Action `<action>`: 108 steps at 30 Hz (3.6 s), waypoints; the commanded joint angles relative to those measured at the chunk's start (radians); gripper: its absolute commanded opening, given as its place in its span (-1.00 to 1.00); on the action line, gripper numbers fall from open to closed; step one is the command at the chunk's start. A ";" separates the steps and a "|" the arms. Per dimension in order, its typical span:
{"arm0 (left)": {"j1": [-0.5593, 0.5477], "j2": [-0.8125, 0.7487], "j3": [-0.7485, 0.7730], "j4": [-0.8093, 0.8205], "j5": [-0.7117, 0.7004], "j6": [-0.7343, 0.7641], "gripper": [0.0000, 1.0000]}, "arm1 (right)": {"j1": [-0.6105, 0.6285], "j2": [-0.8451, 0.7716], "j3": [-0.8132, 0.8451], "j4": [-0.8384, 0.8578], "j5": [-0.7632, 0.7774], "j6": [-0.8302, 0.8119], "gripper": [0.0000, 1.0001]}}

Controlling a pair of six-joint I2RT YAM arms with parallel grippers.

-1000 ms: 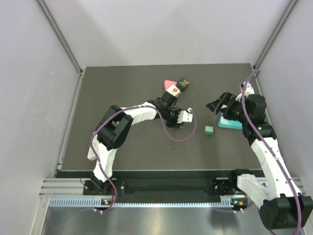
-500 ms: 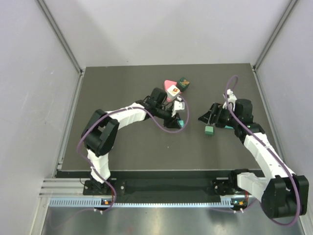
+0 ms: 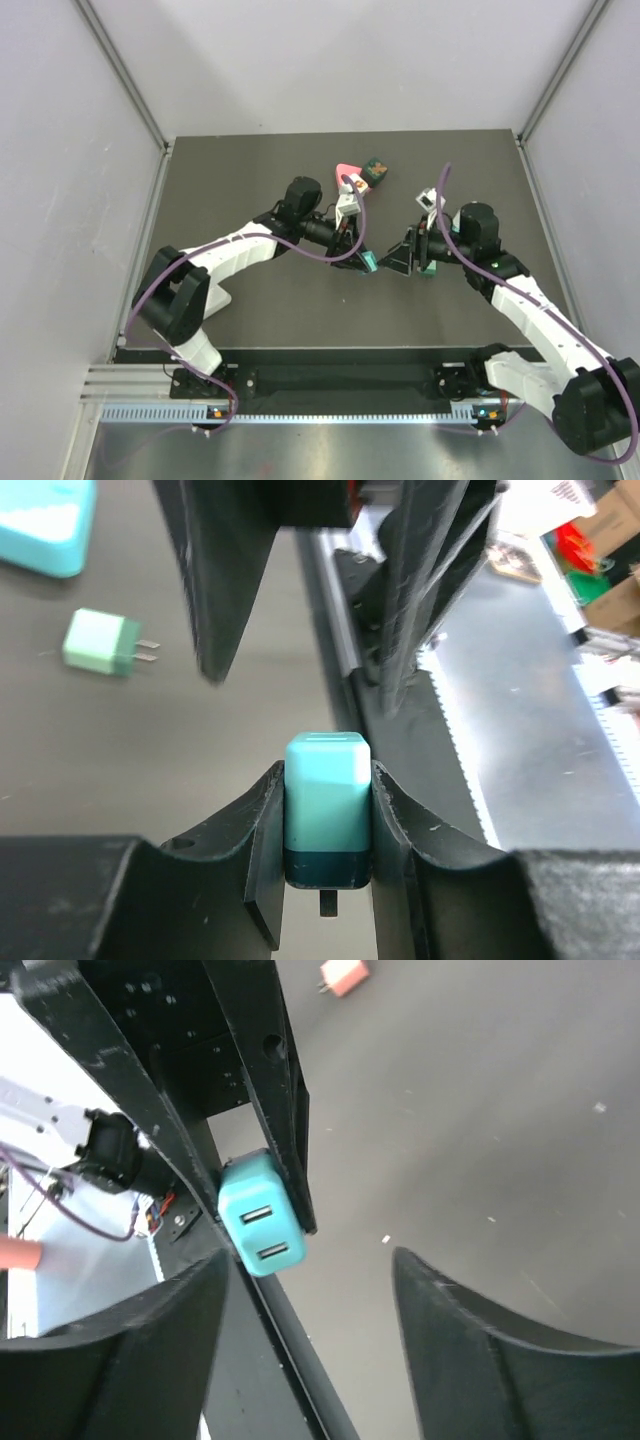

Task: Insert the plug

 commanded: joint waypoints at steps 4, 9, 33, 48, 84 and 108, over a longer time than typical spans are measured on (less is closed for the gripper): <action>0.000 -0.056 -0.011 0.094 0.080 -0.089 -1.00 | 0.070 0.025 0.053 0.087 -0.023 -0.032 0.01; -0.004 -0.071 -0.031 0.111 0.080 -0.092 -1.00 | 0.118 0.055 0.061 0.133 -0.010 -0.004 -0.15; -0.004 -0.099 0.036 -0.160 0.059 0.139 -0.11 | 0.202 0.042 0.088 0.055 0.081 -0.064 -1.00; -0.004 -0.060 0.104 -0.372 0.091 0.294 0.08 | 0.202 0.012 0.071 0.041 0.104 -0.072 -1.00; -0.016 -0.122 0.038 -0.115 0.102 0.044 -1.00 | 0.202 0.015 0.064 0.061 0.037 -0.027 -0.13; -0.017 -0.183 0.081 -0.358 -0.269 0.181 0.98 | 0.144 0.014 0.145 -0.198 0.184 -0.119 -1.00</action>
